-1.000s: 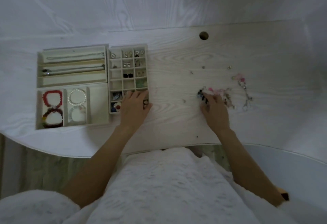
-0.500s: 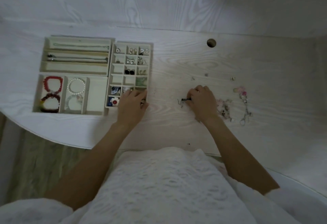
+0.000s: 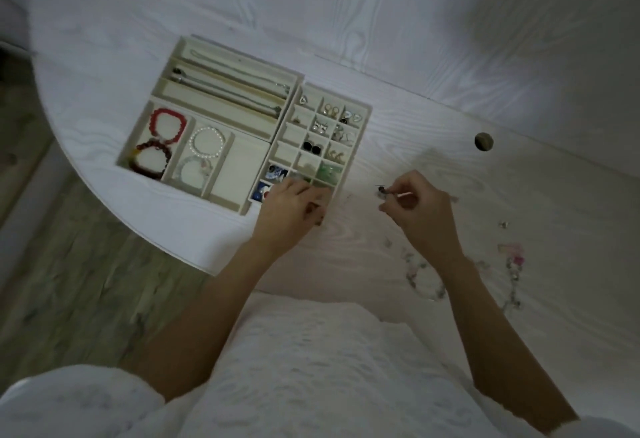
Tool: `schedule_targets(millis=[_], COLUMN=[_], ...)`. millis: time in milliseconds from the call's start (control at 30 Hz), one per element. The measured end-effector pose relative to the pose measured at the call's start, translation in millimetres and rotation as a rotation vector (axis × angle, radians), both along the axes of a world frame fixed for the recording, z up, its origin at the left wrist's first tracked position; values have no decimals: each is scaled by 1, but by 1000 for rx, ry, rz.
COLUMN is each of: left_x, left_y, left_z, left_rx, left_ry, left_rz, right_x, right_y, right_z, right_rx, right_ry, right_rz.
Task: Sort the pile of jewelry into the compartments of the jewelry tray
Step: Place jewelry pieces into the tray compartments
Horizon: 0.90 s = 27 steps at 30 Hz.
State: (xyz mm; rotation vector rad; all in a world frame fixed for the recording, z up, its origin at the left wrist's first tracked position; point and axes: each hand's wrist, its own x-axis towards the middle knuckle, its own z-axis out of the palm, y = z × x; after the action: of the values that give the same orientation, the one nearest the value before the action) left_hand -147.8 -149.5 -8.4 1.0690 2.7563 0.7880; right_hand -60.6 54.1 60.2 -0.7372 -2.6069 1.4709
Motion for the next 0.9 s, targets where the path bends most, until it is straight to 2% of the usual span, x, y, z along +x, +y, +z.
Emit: schedule_targets(millis=[133,233,333,533,733,900], left_x=[-13,-23,-28,-35,-41,-46], left_y=[-30,-54,-61,-61,-65,-68], left_z=[2,-3,-5,-9,-16,-20], left_rx=[101,107,109,151,166,176], left_ry=[-2,-97,-191,-219,-175,-206], left_rz=[327,457,458,467,420,396], right_x=[-34,-63,-87,-114,-123,-125], right_y=[-28,-52,-73,-103,-114,-115], right_z=[2,-2,-12,-38,-47,-30], right_rx=[-35,-37,-85,-113,-100,-145], right_ry=[50,69,26,-101,-112,-62], right_rz=[119,187,235,289,267,239])
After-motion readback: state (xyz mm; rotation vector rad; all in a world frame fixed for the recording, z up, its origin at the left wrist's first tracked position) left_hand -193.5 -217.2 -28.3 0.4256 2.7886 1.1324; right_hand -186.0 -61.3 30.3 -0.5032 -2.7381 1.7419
